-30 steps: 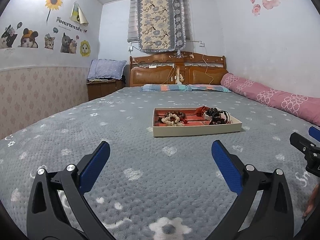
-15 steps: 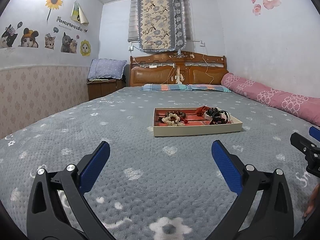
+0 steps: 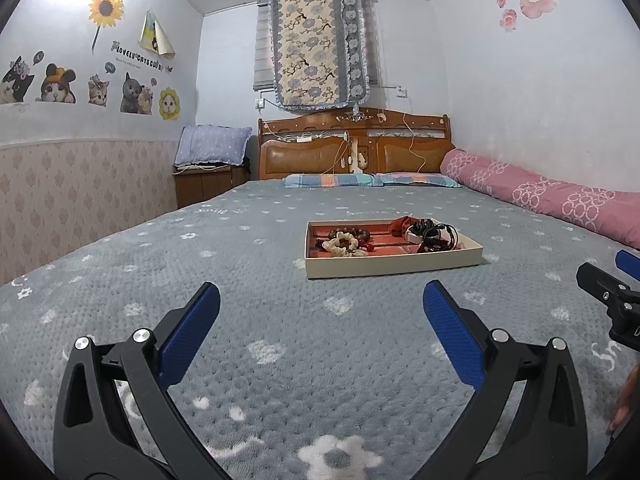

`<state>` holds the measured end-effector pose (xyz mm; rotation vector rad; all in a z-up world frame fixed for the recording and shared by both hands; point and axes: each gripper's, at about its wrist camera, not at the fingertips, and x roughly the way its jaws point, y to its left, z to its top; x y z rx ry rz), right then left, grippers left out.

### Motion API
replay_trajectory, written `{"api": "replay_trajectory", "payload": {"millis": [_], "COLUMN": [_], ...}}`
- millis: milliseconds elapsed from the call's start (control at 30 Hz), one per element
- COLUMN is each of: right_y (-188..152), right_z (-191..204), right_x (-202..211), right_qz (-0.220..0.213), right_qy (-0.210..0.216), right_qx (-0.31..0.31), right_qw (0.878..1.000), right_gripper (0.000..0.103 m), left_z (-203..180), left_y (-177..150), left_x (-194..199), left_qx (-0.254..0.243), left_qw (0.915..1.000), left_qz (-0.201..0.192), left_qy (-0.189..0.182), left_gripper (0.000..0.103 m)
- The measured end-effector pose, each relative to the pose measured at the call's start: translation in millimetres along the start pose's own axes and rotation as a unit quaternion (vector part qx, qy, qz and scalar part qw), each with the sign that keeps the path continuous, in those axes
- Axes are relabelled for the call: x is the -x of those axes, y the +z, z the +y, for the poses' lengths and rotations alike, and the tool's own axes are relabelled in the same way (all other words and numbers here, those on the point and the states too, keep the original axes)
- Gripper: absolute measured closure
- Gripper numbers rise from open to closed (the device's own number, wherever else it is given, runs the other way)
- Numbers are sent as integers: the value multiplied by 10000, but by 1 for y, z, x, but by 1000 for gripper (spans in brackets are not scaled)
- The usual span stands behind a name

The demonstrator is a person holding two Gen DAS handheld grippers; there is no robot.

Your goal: Organize jewelry

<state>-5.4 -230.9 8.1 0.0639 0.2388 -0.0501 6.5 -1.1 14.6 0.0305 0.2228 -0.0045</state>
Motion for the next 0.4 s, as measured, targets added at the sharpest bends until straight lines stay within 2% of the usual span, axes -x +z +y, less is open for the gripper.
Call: {"api": "replay_trajectory", "payload": {"millis": [400], "right_y": [1], "right_z": [2], "right_x": [0], "right_qz": [6], "right_qy": [6], "right_qx": [16], "right_qw": [10000], "right_gripper": [4], "left_z": [-1], "left_y": [1], "left_x": [-1], "left_qx": [12], "left_qw": [10000], "left_qz": [29], "left_qy": [-22], "left_gripper": [5]}}
